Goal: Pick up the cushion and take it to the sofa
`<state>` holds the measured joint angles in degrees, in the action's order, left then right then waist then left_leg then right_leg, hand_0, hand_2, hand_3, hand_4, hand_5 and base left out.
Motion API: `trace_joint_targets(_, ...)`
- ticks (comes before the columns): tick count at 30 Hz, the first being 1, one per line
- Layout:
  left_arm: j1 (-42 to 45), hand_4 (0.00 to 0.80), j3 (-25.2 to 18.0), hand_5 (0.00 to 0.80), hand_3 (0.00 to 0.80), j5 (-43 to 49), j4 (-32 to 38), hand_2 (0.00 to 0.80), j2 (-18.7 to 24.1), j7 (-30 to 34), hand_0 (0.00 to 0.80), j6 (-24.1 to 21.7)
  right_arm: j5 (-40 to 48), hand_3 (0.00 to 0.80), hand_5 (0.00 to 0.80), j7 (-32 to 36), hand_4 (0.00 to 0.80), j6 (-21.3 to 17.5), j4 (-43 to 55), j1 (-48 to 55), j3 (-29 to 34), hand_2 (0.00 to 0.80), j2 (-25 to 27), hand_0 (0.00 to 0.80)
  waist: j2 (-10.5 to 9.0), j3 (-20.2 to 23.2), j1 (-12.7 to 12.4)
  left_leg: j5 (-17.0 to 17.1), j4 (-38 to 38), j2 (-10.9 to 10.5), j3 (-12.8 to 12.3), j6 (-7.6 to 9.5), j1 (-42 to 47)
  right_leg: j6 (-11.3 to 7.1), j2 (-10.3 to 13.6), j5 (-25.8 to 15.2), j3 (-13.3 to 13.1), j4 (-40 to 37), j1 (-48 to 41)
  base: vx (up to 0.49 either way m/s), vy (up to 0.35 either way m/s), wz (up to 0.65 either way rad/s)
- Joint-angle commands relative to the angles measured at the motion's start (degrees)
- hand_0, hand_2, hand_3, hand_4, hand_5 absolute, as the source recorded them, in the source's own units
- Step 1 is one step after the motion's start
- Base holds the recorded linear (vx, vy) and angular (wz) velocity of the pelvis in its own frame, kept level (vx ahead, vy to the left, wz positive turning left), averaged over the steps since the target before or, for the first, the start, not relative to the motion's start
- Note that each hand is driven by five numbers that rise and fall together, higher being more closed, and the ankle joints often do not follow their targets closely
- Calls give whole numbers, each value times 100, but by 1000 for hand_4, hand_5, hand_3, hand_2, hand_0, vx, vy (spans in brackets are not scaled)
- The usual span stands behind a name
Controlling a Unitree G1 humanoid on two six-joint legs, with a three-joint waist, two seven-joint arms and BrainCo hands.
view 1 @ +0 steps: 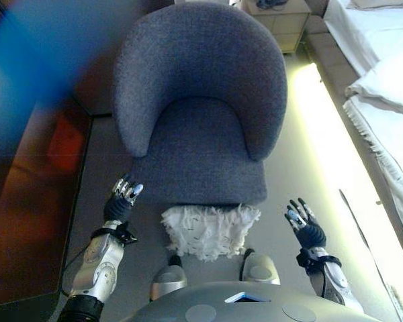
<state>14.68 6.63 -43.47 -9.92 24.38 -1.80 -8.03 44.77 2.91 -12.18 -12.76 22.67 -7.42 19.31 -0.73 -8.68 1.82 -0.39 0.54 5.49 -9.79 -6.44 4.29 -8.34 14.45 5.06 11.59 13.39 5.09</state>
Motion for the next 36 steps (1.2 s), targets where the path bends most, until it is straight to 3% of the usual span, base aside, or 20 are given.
trace_joint_targets(1, -169, 0, -46, 0, 0, 289, 337, 0, 205, 176, 0, 18, 122, 0, 0, -108, 0, -386, 147, -218, 113, 0, 3, 0, -165, -46, -228, -141, -658, 275, -1, 337, -709, -211, 698, -420, 251, -42, -306, 61, 99, -11)
trace_joint_targets(5, -403, 0, -12, 0, 0, 810, -3, 0, 335, 167, 0, 191, -304, 0, 0, -319, 0, -206, -350, -620, -96, 0, -24, 0, -289, -149, -524, -462, -1217, 292, -91, 422, -1023, -271, 996, -534, 524, 313, -353, 81, 27, -13)
trace_joint_targets(8, -804, 0, 58, 0, 0, 1180, -320, 0, 513, 11, 0, 114, -468, 0, 0, -405, 0, -108, -794, -1147, -308, 0, 24, 0, -369, -312, -670, -583, -1719, 487, -164, 318, -1452, -275, 1087, -708, 732, 110, -210, -80, -113, -33)
trace_joint_targets(10, -1336, 0, 211, 0, 0, 1238, -574, 0, 677, -151, 0, -79, -503, 0, 0, -534, 0, -61, -1119, -1764, -485, 0, 103, 0, -424, -580, -689, -664, -2135, 662, -116, 179, -1935, -341, 1142, -984, 703, -138, 118, -322, -206, -46)
trace_joint_targets(11, -1700, 0, 364, 0, 0, 1291, -743, 0, 756, -259, 0, -249, -530, 0, 0, -635, 0, -36, -1303, -2172, -566, 0, 185, 0, -408, -795, -674, -745, -2486, 784, -12, 104, -2312, -351, 1166, -1102, 595, -151, 468, -386, -201, -28)
trace_joint_targets(13, -2120, 0, 561, 0, 0, 1235, -965, 0, 793, -339, 0, -438, -566, 0, 0, -758, 0, -8, -1547, -2646, -665, 0, 293, 0, -364, -1034, -644, -865, -3042, 983, 144, 29, -2905, -332, 1140, -954, 490, 95, 872, -300, -124, -25)
trace_joint_targets(17, -2670, 0, 930, 0, 0, 1200, -1395, 0, 700, -516, 0, -595, -510, 0, 0, -1019, 0, 204, -1641, -3204, -769, 0, 590, 0, -278, -1358, -581, -1056, -3702, 1191, 259, -39, -3602, -284, 1293, -404, 222, 1214, 1710, -137, -26, -21)
trace_joint_targets(27, -3532, 0, 939, 0, 0, 1426, -2085, 0, 380, -810, 0, -743, -813, 0, 0, -1269, 0, 692, -2086, -4473, -729, 0, 1007, 0, 77, -1711, -444, -1402, -4805, 1196, 631, -169, -4932, -115, 1425, 228, -616, 3325, 3825, -73, 23, 5)
trace_joint_targets(36, -3546, 0, 347, 0, 0, 1131, -2148, 0, 250, -1226, 0, -1200, -1475, 0, 0, -878, 0, 1023, -2028, -4889, -785, 0, 1195, 0, 296, -1825, -368, -1793, -6001, 1252, 906, -195, -6209, -52, 1404, 826, -1106, 4822, 5394, -41, -5, 12)
